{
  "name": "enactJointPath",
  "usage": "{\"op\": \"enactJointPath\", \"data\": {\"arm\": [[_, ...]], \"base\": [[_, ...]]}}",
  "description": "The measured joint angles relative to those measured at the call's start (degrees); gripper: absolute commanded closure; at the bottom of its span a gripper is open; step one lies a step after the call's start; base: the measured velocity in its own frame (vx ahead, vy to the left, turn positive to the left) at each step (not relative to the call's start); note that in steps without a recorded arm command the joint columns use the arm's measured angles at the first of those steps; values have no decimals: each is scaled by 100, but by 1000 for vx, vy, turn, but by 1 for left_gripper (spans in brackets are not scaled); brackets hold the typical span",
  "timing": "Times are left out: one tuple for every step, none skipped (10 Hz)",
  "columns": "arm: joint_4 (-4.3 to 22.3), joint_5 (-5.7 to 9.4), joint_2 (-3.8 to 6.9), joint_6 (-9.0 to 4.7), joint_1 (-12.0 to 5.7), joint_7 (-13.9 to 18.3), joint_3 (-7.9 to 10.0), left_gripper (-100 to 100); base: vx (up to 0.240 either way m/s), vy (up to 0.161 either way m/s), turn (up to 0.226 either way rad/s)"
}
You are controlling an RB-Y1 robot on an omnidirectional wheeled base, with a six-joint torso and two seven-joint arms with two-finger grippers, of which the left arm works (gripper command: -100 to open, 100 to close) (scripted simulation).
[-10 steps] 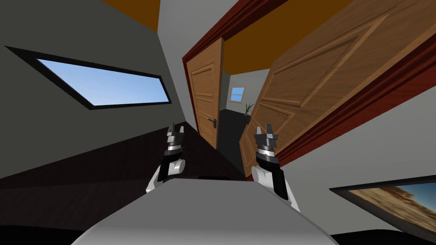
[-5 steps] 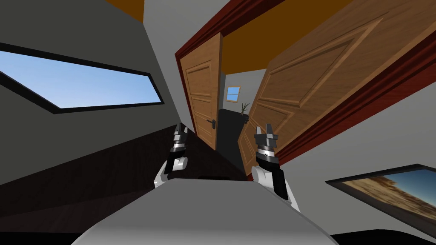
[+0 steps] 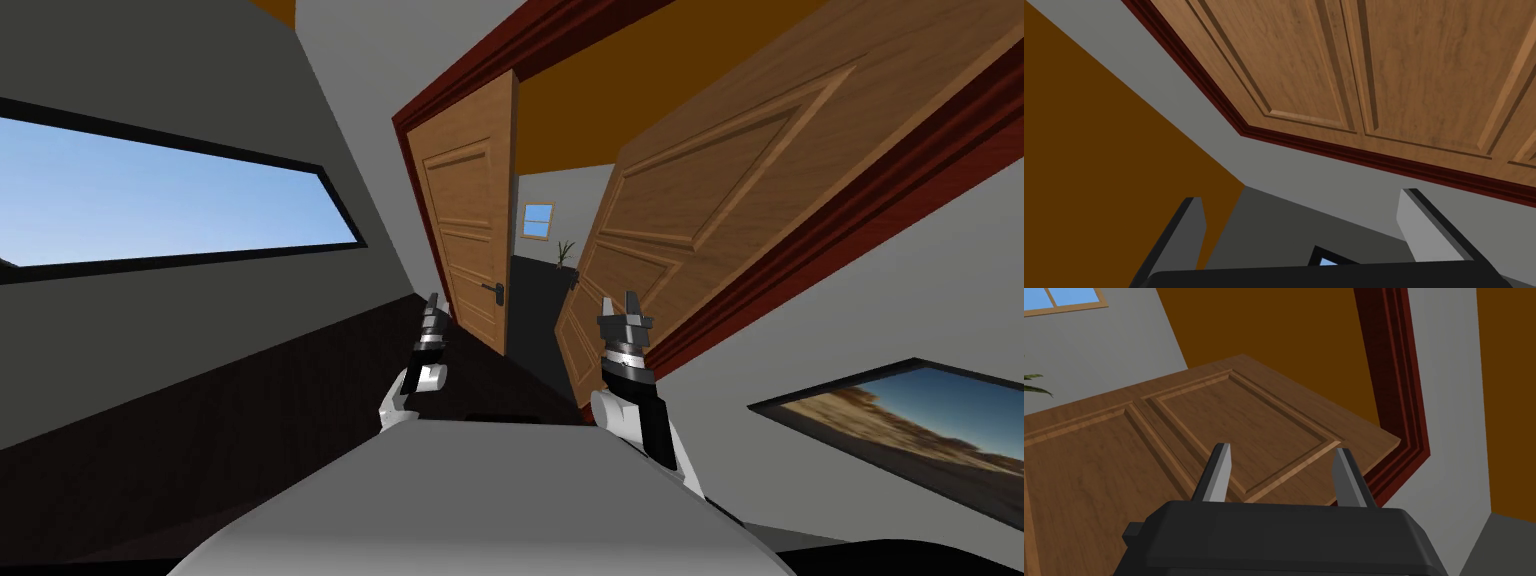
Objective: Push the door open
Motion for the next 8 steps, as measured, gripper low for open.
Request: {"op": "enactJointPath", "data": {"arm": [[236,-16,1,4,-143,-20,1,-100],[380,-44,-35,59,-231,-60,-22,-100],[557,-55,-29,110,-355,-80,-19,-100],[764,-59,-4,110,-462,-78,-11,-100],[991,-68,2,129,-613,-88,3,-100],[1187,-72,24,165,-716,-87,10,-100],[1372,-82,28,202,-816,-90,10,-100],[1553,-101,0,238,-927,-117,3,-100]], "base": [[67,142,-169],[77,137,-175],[64,142,-187],[49,142,-164],[29,132,-175],[32,114,-183],[40,107,-186],[26,131,-152]]}}
